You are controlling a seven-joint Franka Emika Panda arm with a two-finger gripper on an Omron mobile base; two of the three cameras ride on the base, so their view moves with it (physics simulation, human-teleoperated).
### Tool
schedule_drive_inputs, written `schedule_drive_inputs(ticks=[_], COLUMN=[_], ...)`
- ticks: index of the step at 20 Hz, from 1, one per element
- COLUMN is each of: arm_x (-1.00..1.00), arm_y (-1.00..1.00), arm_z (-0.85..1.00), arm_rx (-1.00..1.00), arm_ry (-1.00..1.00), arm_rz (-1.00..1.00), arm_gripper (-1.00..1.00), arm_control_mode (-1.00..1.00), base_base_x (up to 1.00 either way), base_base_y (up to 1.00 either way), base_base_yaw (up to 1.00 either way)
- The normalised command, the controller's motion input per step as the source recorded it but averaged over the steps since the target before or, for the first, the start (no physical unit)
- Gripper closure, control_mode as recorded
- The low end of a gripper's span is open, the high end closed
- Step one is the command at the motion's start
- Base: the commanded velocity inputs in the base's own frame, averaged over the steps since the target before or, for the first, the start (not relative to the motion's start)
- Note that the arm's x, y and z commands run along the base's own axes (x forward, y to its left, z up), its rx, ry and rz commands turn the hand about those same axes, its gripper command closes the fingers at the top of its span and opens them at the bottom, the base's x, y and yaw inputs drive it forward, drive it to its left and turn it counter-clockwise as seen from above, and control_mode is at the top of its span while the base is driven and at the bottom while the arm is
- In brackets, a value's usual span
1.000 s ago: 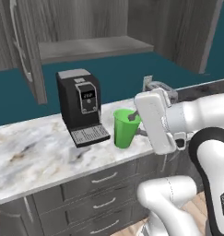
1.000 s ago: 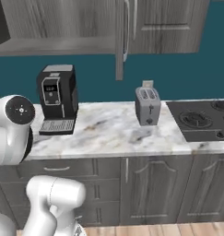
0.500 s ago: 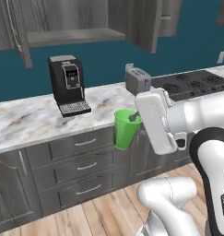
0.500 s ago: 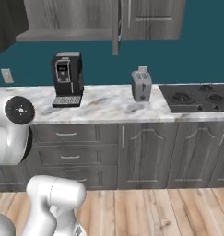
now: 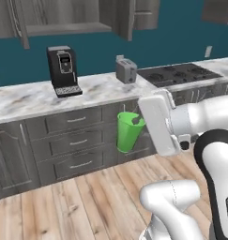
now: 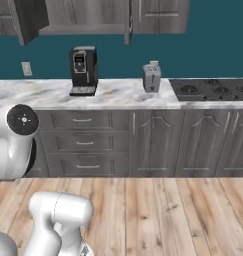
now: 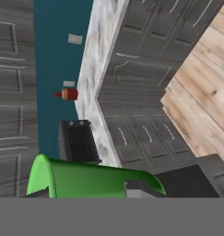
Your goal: There is a tray on the dining counter. Grab the cup, mug, and pitcher and place them on the tray. The pitcher may be placed next to the tray if it cannot fit the tray.
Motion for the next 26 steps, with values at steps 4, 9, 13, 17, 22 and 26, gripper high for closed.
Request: schedule_drive_inputs(ticks=[4, 9, 13, 17, 22, 26], arm_x=[0.00, 0.00, 0.00, 0.00, 0.00, 0.00], arm_y=[0.00, 0.00, 0.00, 0.00, 0.00, 0.00], arm_z=[0.00, 0.00, 0.00, 0.00, 0.00, 0.00], arm_rx=[0.00, 0.00, 0.00, 0.00, 0.00, 0.00], arm_ry=[0.00, 0.00, 0.00, 0.00, 0.00, 0.00], arm_rz=[0.00, 0.00, 0.00, 0.00, 0.00, 0.00], arm_gripper=[1.00, 1.00, 1.00, 1.00, 1.00, 1.00], arm_control_mode=[1.00, 1.00, 1.00, 1.00, 1.00, 1.00], base_base_x=[-1.00, -1.00, -1.00, -1.00, -1.00, -1.00], base_base_y=[0.06, -0.31, -0.45, -0.25, -0.15, 0.22], base_base_yaw=[0.12, 0.07, 0.07, 0.08, 0.09, 0.13])
